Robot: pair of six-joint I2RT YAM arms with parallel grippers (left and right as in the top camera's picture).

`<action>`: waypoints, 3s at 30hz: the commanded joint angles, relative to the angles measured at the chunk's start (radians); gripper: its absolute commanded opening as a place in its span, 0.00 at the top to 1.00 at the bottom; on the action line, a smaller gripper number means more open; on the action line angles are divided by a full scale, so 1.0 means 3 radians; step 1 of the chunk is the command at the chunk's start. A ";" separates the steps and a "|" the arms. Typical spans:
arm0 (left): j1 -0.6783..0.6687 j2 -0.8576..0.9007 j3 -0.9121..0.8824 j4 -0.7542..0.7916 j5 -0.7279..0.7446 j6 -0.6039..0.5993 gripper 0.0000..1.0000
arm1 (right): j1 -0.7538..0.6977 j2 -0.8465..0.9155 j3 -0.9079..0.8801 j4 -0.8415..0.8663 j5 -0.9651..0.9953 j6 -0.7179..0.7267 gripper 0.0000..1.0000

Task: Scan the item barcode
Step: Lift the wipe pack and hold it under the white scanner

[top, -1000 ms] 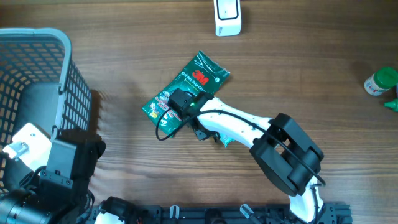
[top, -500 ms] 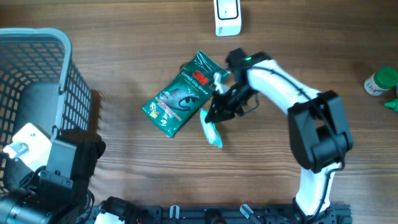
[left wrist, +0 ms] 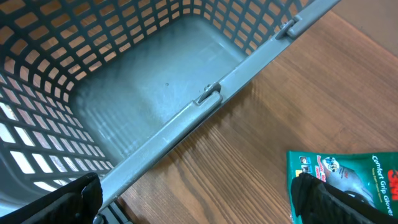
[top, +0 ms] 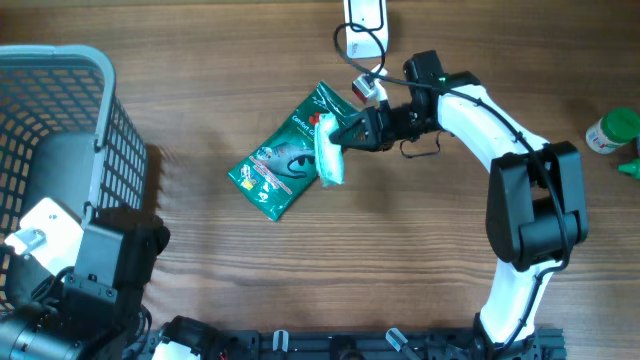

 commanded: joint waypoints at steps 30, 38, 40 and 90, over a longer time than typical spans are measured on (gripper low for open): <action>0.0015 -0.0006 0.0006 -0.0003 -0.0055 -0.0042 0.00 | 0.0689 0.0191 0.0407 -0.0476 0.5983 0.1648 0.29; 0.0015 -0.0006 0.0006 -0.0003 -0.0055 -0.0042 0.00 | 0.0688 0.0324 0.0024 -0.0281 0.6034 0.1639 0.51; 0.0015 -0.0006 0.0006 -0.0003 -0.0055 -0.0042 0.00 | 0.0685 0.0326 -0.0337 -0.0079 0.6002 0.1624 0.57; 0.0015 -0.0006 0.0006 -0.0003 -0.0055 -0.0042 0.00 | 0.0264 -0.0219 0.0793 0.1041 0.4103 -0.0543 0.96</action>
